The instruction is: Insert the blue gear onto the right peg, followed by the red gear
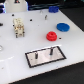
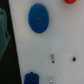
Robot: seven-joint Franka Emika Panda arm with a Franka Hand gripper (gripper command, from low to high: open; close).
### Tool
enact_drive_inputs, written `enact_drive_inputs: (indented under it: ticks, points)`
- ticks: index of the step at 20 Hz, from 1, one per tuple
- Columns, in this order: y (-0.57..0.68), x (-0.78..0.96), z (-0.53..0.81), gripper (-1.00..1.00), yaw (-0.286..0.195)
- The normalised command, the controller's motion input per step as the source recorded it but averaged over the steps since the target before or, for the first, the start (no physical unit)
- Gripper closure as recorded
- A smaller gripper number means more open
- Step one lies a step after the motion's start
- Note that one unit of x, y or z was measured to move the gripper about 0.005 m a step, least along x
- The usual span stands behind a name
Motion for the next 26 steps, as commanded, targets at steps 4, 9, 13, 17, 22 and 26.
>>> enact_drive_inputs:
  ticks: [4, 9, 13, 17, 22, 26]
  points:
    - [0.47, -0.33, -0.48, -1.0, 0.0]
    - [0.11, -0.38, -0.56, -1.0, 0.0]
    - [-0.15, -0.37, -0.57, -1.0, 0.0]
    - [-0.3, -0.31, -0.55, -1.0, 0.0]
    - [-0.33, -0.23, -0.55, -1.0, 0.0]
    - [-0.32, -0.11, -0.5, -1.0, 0.0]
